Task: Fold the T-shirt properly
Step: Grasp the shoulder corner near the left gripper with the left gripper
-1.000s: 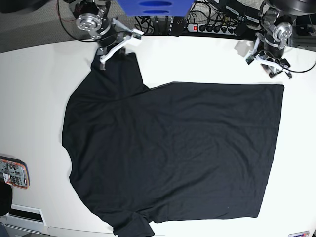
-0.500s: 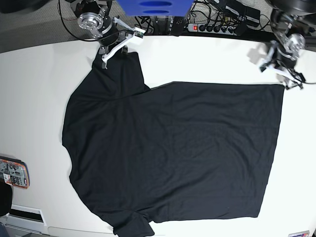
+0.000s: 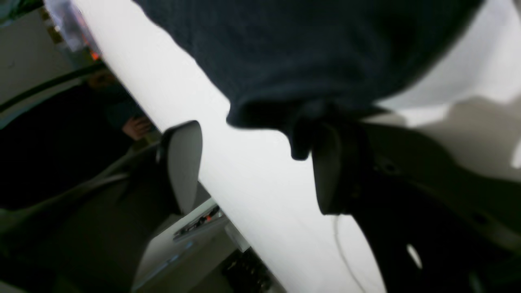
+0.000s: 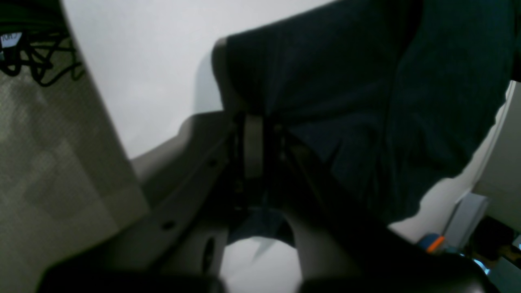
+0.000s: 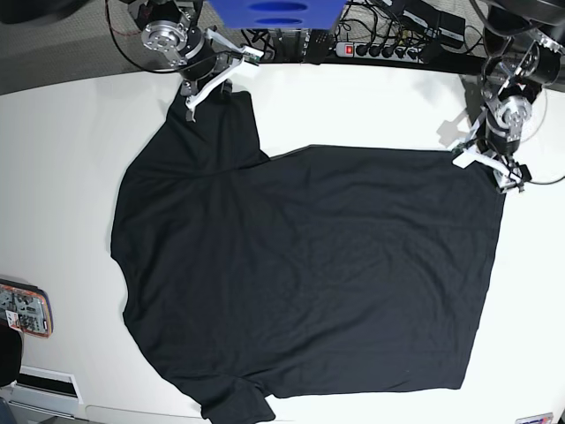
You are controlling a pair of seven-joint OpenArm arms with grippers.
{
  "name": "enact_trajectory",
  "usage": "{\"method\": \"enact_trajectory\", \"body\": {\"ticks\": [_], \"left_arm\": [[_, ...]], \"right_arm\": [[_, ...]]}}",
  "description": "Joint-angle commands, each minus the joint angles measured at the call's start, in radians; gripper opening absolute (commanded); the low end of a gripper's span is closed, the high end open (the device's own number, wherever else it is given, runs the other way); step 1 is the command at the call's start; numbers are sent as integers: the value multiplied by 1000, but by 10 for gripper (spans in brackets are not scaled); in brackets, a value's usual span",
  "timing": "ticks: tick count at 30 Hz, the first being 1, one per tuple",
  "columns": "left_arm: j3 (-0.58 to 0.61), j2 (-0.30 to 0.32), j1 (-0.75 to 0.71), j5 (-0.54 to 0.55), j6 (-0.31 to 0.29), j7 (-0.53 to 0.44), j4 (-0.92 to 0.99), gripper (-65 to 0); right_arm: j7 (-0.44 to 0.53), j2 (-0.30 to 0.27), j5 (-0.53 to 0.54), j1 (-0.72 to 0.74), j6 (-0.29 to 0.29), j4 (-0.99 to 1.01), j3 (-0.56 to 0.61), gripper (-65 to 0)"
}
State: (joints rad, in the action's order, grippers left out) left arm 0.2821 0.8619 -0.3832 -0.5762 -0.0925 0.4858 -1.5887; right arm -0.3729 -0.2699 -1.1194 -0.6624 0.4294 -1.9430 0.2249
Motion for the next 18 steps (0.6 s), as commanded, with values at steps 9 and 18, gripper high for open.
{"method": "enact_trajectory", "body": {"ticks": [9, 18], "left_arm": [[61, 15, 39, 22, -31, 14, 31, -393], [70, -31, 37, 20, -31, 14, 24, -650]], "right_arm": [[7, -6, 3, -4, -8, -22, 0, -650], [7, -6, 3, -4, -8, -22, 0, -650]]}}
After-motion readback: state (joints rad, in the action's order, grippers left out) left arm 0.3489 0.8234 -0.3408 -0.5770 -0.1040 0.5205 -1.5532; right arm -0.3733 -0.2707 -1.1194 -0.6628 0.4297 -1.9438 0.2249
